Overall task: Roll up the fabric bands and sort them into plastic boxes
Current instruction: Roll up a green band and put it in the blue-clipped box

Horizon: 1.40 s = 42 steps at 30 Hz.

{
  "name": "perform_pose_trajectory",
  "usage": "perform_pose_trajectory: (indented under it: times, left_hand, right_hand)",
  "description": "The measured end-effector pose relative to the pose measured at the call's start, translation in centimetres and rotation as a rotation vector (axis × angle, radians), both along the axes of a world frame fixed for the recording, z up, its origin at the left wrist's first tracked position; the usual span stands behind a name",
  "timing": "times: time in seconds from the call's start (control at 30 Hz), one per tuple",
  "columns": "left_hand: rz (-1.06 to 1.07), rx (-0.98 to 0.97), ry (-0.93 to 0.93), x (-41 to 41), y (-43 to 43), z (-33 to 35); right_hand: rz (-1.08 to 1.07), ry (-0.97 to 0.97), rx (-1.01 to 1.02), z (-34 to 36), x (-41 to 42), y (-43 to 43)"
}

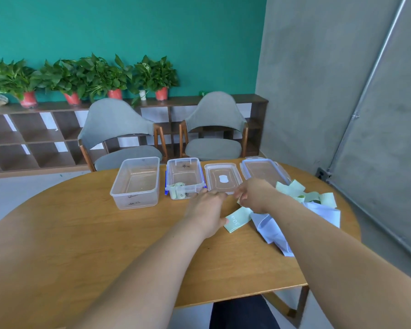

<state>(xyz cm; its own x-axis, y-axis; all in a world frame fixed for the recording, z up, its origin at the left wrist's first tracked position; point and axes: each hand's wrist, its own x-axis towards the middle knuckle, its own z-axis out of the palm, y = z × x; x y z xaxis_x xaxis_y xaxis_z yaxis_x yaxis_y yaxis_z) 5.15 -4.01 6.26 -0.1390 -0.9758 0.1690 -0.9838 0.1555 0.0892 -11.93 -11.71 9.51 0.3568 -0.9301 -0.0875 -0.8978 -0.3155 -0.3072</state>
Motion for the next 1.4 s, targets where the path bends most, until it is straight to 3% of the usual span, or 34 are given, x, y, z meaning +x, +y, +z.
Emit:
perform_pose_trajectory:
  times: [0.37, 0.6, 0.77, 1.07, 1.3, 1.4]
  left_hand:
    - [0.019, 0.091, -0.019, -2.9, -0.3, -4.1]
    - [0.114, 0.176, 0.076, -3.5, -1.5, -6.6]
    - [0.177, 0.226, 0.118, -3.9, -1.8, -7.2]
    - [0.275, 0.213, 0.391, -3.1, -1.0, -7.0]
    - [0.262, 0.153, 0.507, -1.3, 1.3, -5.0]
    - [0.289, 0.085, 0.566, 1.0, 2.3, -4.0]
  right_hand:
    - [-0.099, -0.029, 0.085, -8.1, -1.3, 1.9]
    - [-0.143, -0.044, -0.075, -11.2, -0.5, 2.7]
    - [-0.121, -0.046, -0.083, -11.2, -0.4, 2.8]
    - [-0.014, 0.024, -0.064, -9.9, 0.6, 3.4]
    - [0.016, 0.137, -0.216, -7.8, 2.9, 4.2]
    - [0.054, 0.096, -0.273, -6.5, 4.0, 4.9]
